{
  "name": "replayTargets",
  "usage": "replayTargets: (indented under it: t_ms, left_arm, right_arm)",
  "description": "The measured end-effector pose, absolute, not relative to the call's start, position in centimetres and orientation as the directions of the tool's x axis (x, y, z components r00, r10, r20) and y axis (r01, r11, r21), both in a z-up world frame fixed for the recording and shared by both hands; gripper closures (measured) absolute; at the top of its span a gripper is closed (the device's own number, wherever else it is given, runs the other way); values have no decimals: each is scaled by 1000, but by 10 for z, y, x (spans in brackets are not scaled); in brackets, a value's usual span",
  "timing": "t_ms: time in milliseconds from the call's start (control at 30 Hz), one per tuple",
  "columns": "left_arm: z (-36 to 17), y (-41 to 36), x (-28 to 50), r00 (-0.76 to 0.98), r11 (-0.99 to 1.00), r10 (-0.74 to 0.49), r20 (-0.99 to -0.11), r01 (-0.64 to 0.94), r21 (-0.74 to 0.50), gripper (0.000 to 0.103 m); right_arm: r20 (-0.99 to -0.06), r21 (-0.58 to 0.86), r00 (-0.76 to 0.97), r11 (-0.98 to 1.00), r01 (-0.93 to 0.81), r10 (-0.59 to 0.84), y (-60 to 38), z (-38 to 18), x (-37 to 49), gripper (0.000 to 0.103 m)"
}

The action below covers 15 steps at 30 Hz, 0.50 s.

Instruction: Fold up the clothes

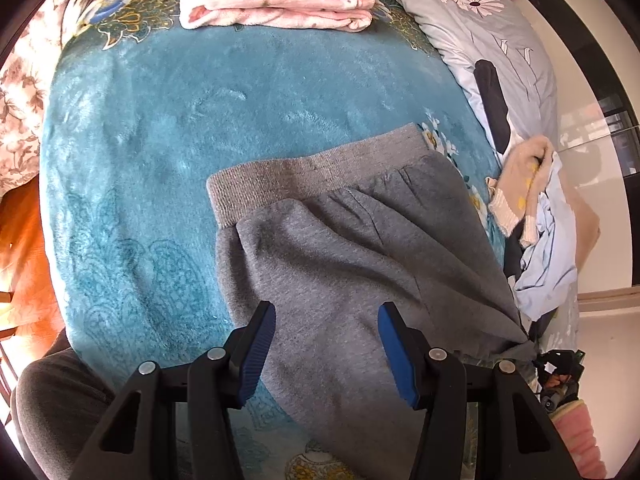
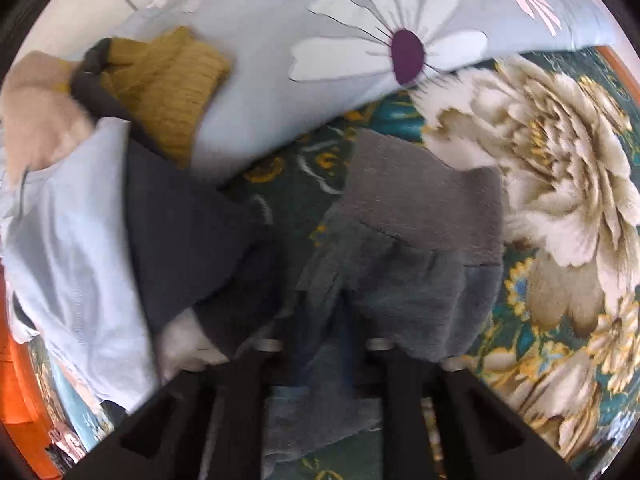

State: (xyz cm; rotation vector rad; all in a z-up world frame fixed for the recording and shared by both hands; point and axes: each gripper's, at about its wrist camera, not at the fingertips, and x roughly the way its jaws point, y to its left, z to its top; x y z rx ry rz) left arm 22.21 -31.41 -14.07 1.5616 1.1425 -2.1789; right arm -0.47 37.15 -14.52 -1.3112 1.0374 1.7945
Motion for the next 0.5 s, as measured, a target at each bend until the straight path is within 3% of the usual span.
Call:
replayTargets:
  t_ms: [167,333,400,500]
  left_arm:
    - [-136,-316,219,-423,-671,259,-868,567,-477,46]
    - [-139,-316,218,-433,-663,285,-855,556,-502,46]
    - [-144,-315,218,-424,-659,299,-855,556,-507,46]
    - [-149,-311,220,-400,-672,310,-863,549,-496,46]
  right_arm:
    - [-929,291,-364,-473,-832,69,365,-107,11,100]
    - [-812,426,-572,-550,-718,117,352,-26,75,100]
    - [-829,388,-541,-548,-741,144,356,-32,109,100]
    - [-894,358,-438,-437,-825,96,366,-92,149,100]
